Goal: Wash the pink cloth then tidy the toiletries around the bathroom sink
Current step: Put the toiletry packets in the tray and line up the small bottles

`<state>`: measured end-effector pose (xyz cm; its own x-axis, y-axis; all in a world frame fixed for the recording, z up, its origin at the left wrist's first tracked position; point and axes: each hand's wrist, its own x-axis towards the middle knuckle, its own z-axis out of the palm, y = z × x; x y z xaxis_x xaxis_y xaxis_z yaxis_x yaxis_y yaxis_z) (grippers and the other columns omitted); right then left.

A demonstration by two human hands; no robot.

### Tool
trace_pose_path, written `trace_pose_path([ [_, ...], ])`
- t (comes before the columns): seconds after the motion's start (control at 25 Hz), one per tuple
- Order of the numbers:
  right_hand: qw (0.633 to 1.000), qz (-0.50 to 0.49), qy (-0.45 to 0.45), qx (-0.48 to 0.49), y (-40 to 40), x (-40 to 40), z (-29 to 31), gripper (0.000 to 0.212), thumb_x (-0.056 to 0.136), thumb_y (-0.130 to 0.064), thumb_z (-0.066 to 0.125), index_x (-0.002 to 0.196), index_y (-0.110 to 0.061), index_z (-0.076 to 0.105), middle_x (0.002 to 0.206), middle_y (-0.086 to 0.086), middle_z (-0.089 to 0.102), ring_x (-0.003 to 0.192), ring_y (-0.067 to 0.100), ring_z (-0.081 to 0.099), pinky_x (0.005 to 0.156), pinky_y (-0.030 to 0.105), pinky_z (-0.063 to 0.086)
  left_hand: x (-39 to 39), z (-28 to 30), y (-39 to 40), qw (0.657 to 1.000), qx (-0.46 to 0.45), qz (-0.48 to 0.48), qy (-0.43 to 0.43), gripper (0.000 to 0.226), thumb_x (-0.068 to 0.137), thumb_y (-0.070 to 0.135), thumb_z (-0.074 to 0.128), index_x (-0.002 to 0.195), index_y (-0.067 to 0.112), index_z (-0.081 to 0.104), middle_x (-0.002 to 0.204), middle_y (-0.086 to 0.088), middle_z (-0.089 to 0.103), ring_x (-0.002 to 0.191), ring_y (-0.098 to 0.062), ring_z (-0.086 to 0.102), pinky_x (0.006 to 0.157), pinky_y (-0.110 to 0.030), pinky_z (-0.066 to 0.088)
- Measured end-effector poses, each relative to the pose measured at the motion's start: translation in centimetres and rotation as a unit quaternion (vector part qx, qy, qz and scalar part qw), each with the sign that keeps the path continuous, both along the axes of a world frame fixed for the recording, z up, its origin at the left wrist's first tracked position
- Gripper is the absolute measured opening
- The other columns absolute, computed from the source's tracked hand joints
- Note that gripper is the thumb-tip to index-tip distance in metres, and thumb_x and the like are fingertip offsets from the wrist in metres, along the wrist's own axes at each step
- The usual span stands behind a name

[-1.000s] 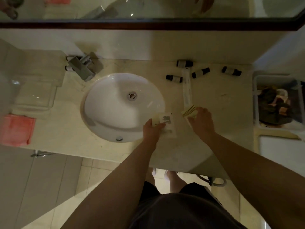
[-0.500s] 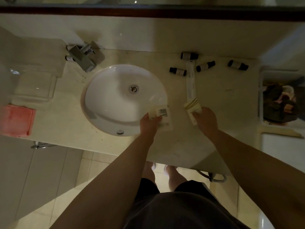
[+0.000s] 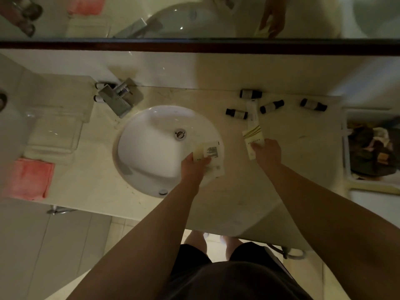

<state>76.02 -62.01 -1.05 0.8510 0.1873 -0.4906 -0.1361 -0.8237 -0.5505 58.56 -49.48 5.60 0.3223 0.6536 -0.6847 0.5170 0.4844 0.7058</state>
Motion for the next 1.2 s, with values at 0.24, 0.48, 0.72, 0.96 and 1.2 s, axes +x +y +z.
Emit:
trace_pose_path([
  [0.24, 0.997, -0.039, -0.007, -0.059, 2.5, 1.2, -2.0, 0.043, 0.084, -0.039, 0.063, 0.103, -0.001, 0.062, 0.111, 0.016, 0.058, 0.105, 0.033, 0.056, 0.088, 0.044, 0.050, -0.8, -2.5, 1.8, 0.999, -0.010, 0.014, 0.045, 0.022, 0.083, 0.005, 0.067, 0.103, 0.013, 0.068, 0.079, 0.001, 0.067, 0.069, -0.016, 0.061, 0.066, -0.030, 0.054],
  [0.48, 0.989, -0.143, 0.036, -0.003, 3.4, 2.2, -1.7, 0.043, 0.082, -0.021, 0.069, 0.116, -0.004, 0.049, 0.111, 0.012, 0.061, 0.099, 0.028, 0.061, 0.071, 0.031, 0.048, -0.2, -3.1, 2.5, 0.998, -0.020, 0.004, 0.051, 0.019, 0.082, 0.006, 0.067, 0.098, 0.016, 0.068, 0.086, -0.002, 0.071, 0.080, -0.023, 0.068, 0.076, -0.039, 0.059],
  [0.72, 0.984, -0.146, 0.095, 0.044, 1.7, 2.2, 0.2, 0.024, 0.087, -0.021, 0.061, 0.102, -0.001, 0.062, 0.097, 0.012, 0.063, 0.084, 0.027, 0.061, 0.066, 0.029, 0.043, 2.0, -2.4, 3.0, 0.999, -0.020, 0.013, 0.022, 0.024, 0.079, 0.005, 0.070, 0.101, 0.016, 0.069, 0.097, -0.012, 0.072, 0.092, -0.033, 0.068, 0.083, -0.050, 0.057],
  [0.96, 0.955, -0.173, 0.151, 0.188, -2.4, 1.4, 4.2, 0.029, 0.084, -0.021, 0.069, 0.109, -0.009, 0.058, 0.107, 0.012, 0.065, 0.091, 0.030, 0.066, 0.069, 0.039, 0.058, 4.7, 0.6, 2.0, 0.999, -0.031, -0.003, -0.036, 0.032, 0.081, 0.001, 0.067, 0.113, 0.008, 0.065, 0.101, -0.012, 0.069, 0.090, -0.029, 0.066, 0.071, -0.036, 0.059],
  [1.2, 0.920, -0.127, 0.223, 0.297, -1.5, 0.1, 8.5, 0.046, 0.079, -0.013, 0.075, 0.121, -0.015, 0.057, 0.109, 0.004, 0.068, 0.094, 0.023, 0.068, 0.071, 0.037, 0.057, 5.1, 3.3, 0.4, 0.997, -0.025, -0.030, -0.062, 0.033, 0.082, 0.006, 0.068, 0.114, 0.010, 0.064, 0.101, -0.007, 0.070, 0.088, -0.025, 0.066, 0.080, -0.041, 0.056],
])
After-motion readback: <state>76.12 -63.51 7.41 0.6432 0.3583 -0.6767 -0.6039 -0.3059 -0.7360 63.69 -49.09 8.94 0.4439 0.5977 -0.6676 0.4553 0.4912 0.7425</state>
